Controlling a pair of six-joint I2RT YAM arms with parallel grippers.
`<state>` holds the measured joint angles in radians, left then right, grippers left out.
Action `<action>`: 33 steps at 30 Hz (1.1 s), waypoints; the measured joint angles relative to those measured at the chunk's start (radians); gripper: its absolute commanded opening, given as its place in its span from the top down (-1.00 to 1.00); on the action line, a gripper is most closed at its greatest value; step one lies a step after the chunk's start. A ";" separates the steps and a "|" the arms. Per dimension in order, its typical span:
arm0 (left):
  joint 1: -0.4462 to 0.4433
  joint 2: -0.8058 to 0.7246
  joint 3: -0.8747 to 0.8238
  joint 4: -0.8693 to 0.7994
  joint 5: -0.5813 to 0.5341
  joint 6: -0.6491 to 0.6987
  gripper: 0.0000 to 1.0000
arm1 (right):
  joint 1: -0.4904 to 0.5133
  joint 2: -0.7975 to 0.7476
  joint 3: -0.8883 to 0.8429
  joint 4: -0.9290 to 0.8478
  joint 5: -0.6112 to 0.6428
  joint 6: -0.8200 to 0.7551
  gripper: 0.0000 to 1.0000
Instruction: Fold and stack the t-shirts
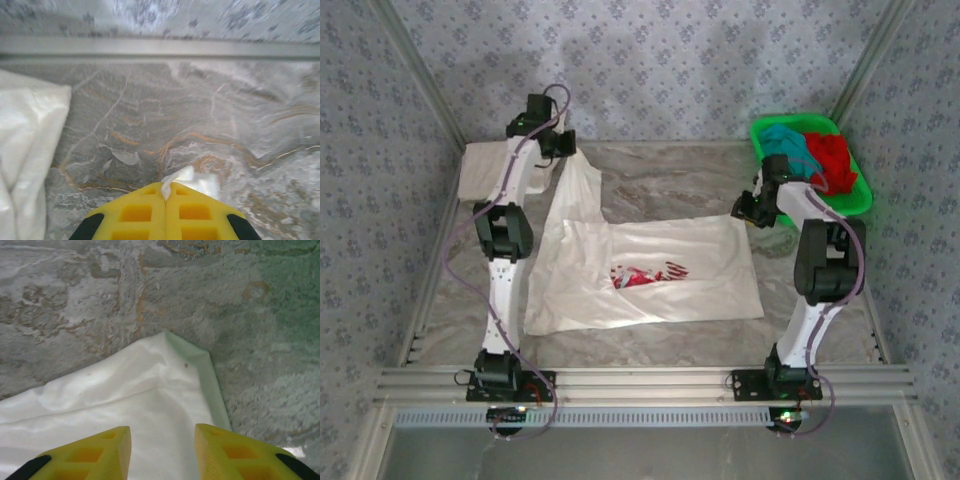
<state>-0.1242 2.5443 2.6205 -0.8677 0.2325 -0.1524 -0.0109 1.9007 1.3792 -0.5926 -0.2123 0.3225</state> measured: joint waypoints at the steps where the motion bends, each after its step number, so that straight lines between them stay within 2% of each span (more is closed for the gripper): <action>1: 0.000 -0.027 -0.020 0.003 0.000 0.004 1.00 | 0.000 0.023 0.019 -0.001 0.008 -0.006 0.05; 8: 0.000 -0.093 -0.093 0.006 -0.006 0.032 1.00 | 0.005 0.108 0.088 -0.003 0.027 -0.021 -0.07; 10: 0.000 -0.093 -0.106 0.005 -0.010 0.039 1.00 | 0.007 0.125 0.096 -0.003 0.027 -0.026 -0.16; 20: 0.001 -0.076 -0.109 0.006 -0.019 0.049 1.00 | 0.010 0.196 0.155 -0.029 0.022 -0.049 -0.08; 23: 0.006 -0.056 -0.108 0.003 -0.024 0.051 1.00 | 0.010 0.198 0.161 -0.031 0.024 -0.054 -0.16; 26: 0.013 -0.034 -0.108 0.003 -0.028 0.052 1.00 | 0.019 0.194 0.165 -0.039 0.057 -0.061 -0.21; 28: 0.015 -0.021 -0.108 0.001 -0.035 0.055 1.00 | 0.033 0.179 0.163 -0.045 0.100 -0.060 -0.32; 33: 0.019 -0.014 -0.108 -0.003 -0.039 0.058 1.00 | 0.064 0.109 0.154 -0.046 0.179 -0.050 -0.32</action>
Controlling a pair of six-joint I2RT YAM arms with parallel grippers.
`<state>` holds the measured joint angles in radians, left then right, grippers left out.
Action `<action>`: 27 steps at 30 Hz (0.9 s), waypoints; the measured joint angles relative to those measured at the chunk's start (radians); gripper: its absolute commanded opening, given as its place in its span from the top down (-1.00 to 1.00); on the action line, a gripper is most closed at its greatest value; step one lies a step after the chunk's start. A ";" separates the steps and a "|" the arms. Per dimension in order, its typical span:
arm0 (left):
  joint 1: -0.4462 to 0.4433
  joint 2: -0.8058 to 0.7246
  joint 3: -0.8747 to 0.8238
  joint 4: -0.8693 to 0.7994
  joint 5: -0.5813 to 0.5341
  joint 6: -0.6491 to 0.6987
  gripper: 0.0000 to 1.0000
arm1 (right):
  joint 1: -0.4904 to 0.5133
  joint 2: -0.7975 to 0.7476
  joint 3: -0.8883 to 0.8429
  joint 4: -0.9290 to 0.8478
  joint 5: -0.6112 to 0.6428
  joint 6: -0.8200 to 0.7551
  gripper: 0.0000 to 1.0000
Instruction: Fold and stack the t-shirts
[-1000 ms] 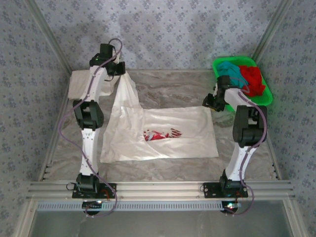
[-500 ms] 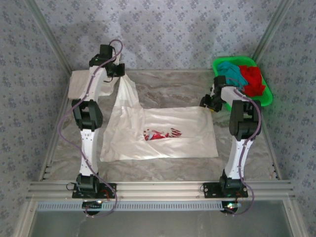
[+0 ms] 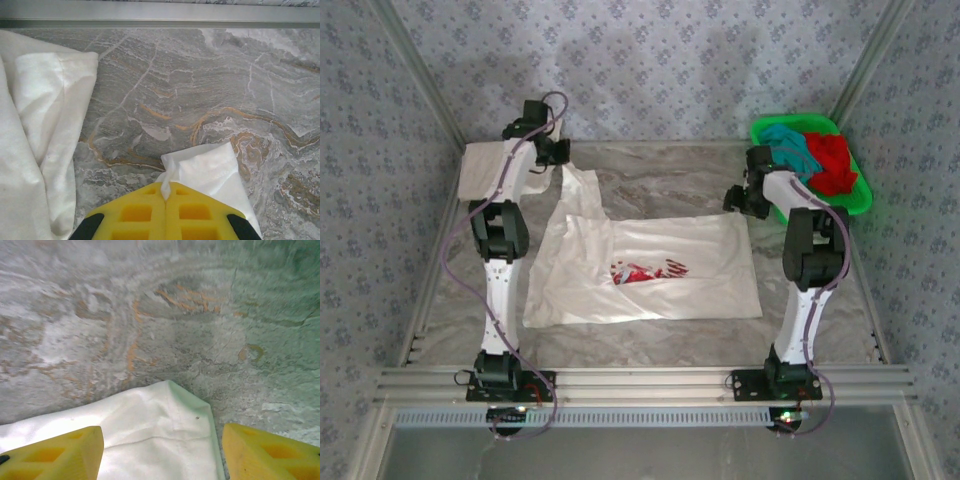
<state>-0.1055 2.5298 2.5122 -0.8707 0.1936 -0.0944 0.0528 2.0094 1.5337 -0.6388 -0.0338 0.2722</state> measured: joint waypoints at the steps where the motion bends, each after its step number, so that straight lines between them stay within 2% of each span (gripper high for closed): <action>1: 0.000 0.000 0.000 0.000 0.000 0.000 1.00 | 0.000 -0.006 0.001 0.000 0.002 0.000 -0.32; 7: 0.000 0.000 0.000 -0.001 -0.001 0.001 1.00 | -0.023 0.029 0.000 0.009 -0.048 0.019 -0.26; 14: 0.001 0.001 0.000 -0.002 -0.014 0.002 1.00 | -0.051 0.090 0.000 0.017 -0.119 0.044 -0.06; 18: 0.002 0.002 0.000 -0.002 -0.032 0.001 1.00 | -0.054 0.093 0.002 0.021 -0.144 0.053 0.39; 24: 0.007 0.032 0.014 -0.017 -0.053 0.000 1.00 | -0.051 0.095 0.003 0.029 -0.169 0.058 0.94; 27: 0.011 0.071 0.064 -0.023 -0.056 0.000 1.00 | -0.048 0.095 0.015 0.029 -0.177 0.064 1.00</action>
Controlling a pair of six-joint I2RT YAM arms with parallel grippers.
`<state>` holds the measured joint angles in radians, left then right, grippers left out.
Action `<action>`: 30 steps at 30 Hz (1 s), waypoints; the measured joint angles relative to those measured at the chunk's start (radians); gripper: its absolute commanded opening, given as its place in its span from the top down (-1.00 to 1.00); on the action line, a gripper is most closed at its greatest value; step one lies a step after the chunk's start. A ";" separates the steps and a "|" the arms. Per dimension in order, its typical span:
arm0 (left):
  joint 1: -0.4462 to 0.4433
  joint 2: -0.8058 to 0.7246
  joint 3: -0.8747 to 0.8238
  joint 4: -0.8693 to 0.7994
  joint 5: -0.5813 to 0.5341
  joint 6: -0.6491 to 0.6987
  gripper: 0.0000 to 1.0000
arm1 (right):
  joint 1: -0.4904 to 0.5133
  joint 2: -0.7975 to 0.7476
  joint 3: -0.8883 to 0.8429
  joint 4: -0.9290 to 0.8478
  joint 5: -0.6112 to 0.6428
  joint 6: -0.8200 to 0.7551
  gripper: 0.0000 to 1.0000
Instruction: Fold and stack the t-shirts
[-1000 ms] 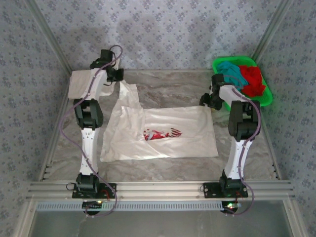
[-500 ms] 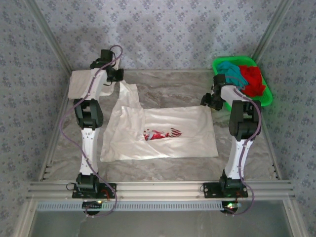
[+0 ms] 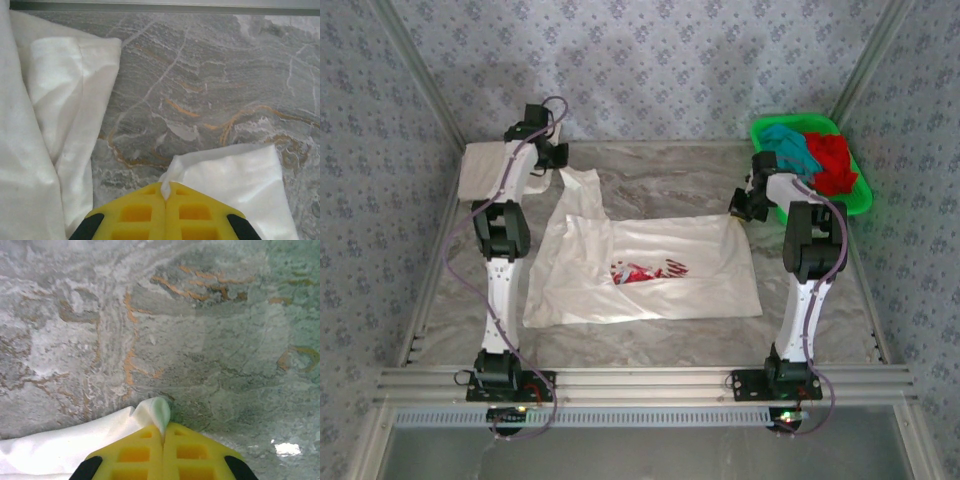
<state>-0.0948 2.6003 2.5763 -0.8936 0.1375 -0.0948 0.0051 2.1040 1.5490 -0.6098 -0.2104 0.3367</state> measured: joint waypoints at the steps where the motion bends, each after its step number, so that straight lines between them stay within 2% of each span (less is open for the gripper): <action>1: 0.002 0.018 0.026 0.002 0.000 -0.002 1.00 | 0.002 0.000 0.006 0.004 -0.002 0.005 1.00; 5: 0.008 0.066 0.098 0.034 0.005 -0.011 1.00 | 0.005 0.000 0.035 0.041 -0.015 0.034 1.00; 13: 0.024 0.149 0.220 0.238 0.078 -0.069 1.00 | 0.004 0.010 0.131 0.146 -0.034 0.131 1.00; 19: 0.025 0.154 0.277 0.332 0.115 -0.062 1.00 | -0.004 0.029 0.180 0.201 -0.063 0.200 1.00; 26: 0.012 0.075 0.276 0.263 0.164 0.038 1.00 | -0.009 0.030 0.181 0.225 -0.103 0.248 1.00; 30: -0.022 -0.068 0.225 0.188 0.167 0.143 1.00 | -0.017 0.030 0.181 0.228 -0.135 0.259 1.00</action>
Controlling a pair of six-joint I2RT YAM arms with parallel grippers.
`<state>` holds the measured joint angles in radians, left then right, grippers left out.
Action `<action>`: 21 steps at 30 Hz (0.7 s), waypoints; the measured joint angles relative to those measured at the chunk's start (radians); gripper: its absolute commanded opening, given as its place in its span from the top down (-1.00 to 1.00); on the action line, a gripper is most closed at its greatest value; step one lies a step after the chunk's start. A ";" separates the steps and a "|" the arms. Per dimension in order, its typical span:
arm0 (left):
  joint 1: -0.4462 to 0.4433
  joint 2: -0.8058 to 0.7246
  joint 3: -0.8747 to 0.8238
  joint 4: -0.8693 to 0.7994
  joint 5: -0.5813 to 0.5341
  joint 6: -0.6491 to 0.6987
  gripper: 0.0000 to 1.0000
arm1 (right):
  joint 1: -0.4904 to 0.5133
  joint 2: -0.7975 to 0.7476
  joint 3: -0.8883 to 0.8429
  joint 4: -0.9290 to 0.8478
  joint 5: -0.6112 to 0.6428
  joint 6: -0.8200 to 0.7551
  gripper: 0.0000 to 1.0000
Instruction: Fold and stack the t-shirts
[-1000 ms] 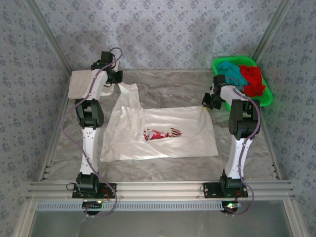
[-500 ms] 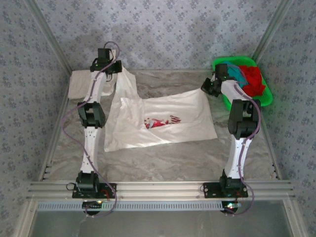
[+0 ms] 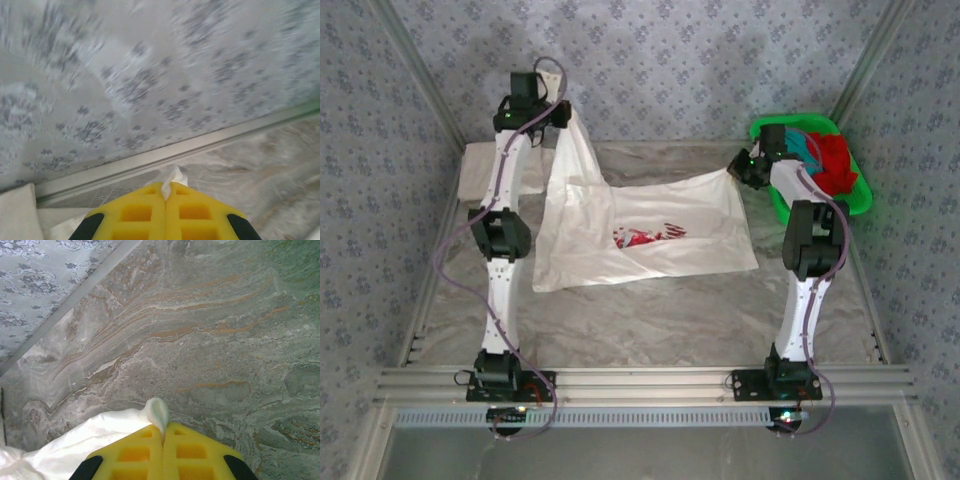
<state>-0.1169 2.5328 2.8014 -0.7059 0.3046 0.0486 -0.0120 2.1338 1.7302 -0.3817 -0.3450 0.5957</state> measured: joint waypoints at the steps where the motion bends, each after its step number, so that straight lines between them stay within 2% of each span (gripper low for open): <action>1: -0.011 -0.057 -0.049 -0.003 0.004 0.023 1.00 | -0.004 0.000 0.000 0.000 -0.009 0.000 1.00; 3: -0.030 -0.193 -0.210 0.026 0.017 0.055 1.00 | -0.011 0.000 0.000 -0.002 -0.021 0.000 1.00; 5: -0.047 -0.369 -0.464 0.110 0.018 0.076 1.00 | -0.021 0.000 0.000 -0.003 -0.032 0.000 1.00; 8: -0.056 -0.531 -0.698 0.166 -0.028 0.118 1.00 | -0.032 0.000 0.000 -0.007 -0.039 -0.002 1.00; 12: -0.055 -0.579 -0.851 0.241 -0.089 0.170 1.00 | -0.036 0.000 0.000 -0.011 -0.046 -0.010 1.00; 17: -0.073 -0.645 -1.238 0.406 -0.154 0.227 1.00 | -0.031 -0.016 -0.069 0.008 -0.053 -0.012 1.00; 21: -0.089 -0.675 -1.415 0.457 -0.176 0.259 1.00 | -0.033 -0.031 -0.127 0.008 -0.053 -0.012 1.00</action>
<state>-0.2062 1.8580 1.3861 -0.2493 0.1284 0.3073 -0.0448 2.1033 1.6028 -0.3737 -0.3977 0.5835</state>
